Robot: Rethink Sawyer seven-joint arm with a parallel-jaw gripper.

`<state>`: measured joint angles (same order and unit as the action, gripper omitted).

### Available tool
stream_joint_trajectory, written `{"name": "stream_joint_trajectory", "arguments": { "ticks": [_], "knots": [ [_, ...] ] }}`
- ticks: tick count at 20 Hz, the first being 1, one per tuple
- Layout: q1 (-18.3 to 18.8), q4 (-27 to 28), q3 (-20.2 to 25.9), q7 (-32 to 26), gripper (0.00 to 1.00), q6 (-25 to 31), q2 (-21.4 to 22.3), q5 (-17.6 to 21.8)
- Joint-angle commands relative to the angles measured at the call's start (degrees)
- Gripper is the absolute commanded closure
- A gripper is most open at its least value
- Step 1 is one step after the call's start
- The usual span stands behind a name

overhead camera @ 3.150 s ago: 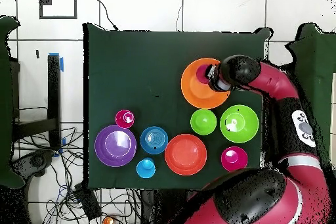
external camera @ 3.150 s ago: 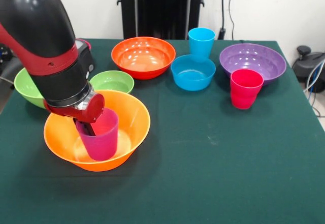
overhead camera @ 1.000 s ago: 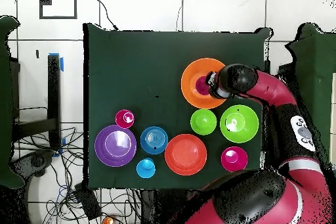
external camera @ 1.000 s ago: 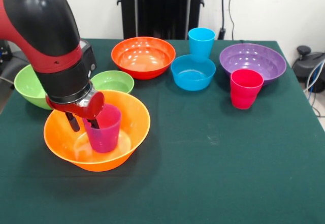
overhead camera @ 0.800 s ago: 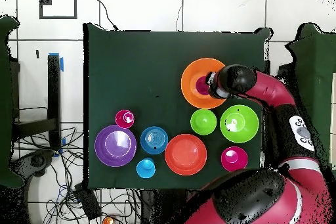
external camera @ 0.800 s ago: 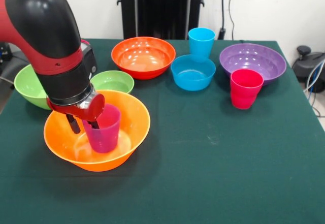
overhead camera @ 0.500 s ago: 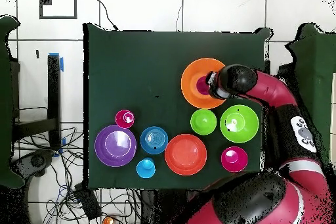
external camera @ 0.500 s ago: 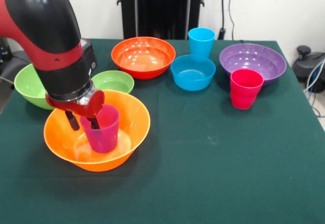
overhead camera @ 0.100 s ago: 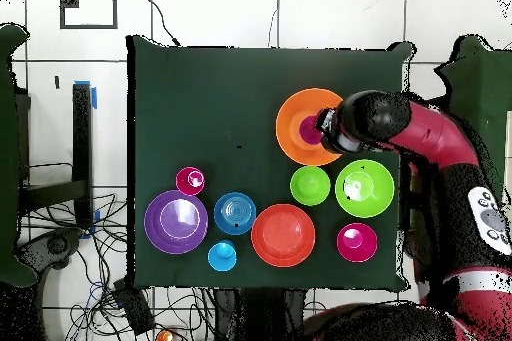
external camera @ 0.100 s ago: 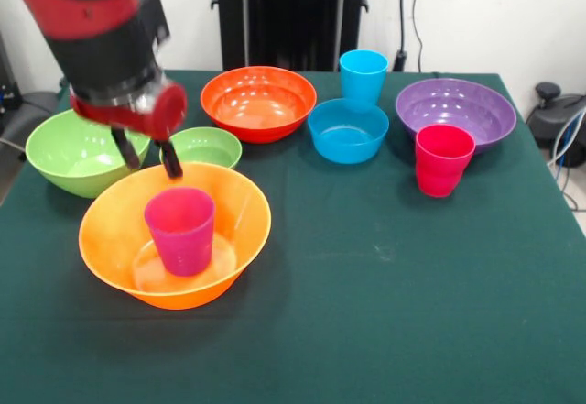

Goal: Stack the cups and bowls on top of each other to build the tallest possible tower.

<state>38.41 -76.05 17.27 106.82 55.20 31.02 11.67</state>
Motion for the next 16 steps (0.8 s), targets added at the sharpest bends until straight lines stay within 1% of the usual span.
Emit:
{"name": "stream_joint_trajectory", "arguments": {
  "ticks": [1, 2, 3, 7, 11, 12, 15, 16],
  "knots": [
    [-1.26, -3.27, -0.36, 0.55, 0.0, 8.53, 5.24, -1.23],
    [-1.42, -1.69, -0.13, 0.53, 0.0, 9.83, 4.76, -1.31],
    [-1.37, -1.65, 0.03, 0.56, 0.0, 10.23, 5.04, -1.54],
    [-1.66, -3.31, 0.72, 2.49, 0.0, 10.07, 6.12, -3.58],
    [-3.17, -6.69, 1.61, 6.59, 0.0, 4.05, 5.63, -6.94],
    [-4.35, -7.68, 1.18, 8.7, 0.0, 2.07, 6.0, -7.51],
    [-7.6, -8.74, -0.74, 12.98, 0.0, -0.85, 6.98, -7.92],
    [-8.98, -10.23, -1.65, 15.21, 0.0, -2.43, 7.95, -8.11]
  ]
}}
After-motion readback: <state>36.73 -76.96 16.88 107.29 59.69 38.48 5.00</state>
